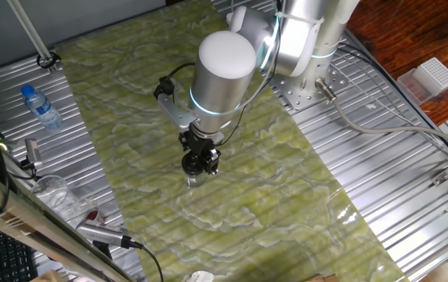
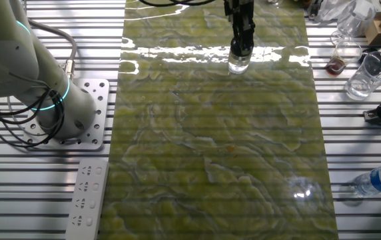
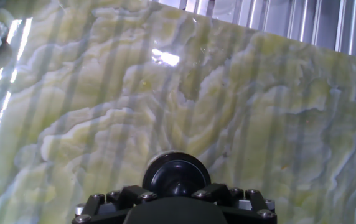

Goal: Screw the lid onto the jar

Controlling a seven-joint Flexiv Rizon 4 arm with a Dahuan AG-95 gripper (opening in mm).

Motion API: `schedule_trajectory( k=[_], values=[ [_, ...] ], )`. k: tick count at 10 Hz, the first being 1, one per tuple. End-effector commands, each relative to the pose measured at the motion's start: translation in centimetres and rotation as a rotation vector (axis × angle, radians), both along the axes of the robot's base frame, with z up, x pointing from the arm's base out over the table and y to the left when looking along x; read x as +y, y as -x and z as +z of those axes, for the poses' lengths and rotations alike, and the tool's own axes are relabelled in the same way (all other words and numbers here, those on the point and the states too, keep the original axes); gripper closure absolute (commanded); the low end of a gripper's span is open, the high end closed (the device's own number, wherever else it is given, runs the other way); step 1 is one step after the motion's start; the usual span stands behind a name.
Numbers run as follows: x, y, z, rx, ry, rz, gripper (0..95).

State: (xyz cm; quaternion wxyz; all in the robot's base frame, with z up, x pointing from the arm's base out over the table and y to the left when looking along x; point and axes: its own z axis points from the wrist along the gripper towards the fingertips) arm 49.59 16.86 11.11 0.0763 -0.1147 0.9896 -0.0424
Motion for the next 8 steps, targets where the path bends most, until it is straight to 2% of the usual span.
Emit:
schedule_trajectory(
  k=[1,8],
  values=[
    [-0.15,0.01,-0.08,-0.003,-0.004,-0.001,19.0],
    [-0.21,0.11,-0.74,-0.015,-0.010,-0.019,19.0]
  ],
)
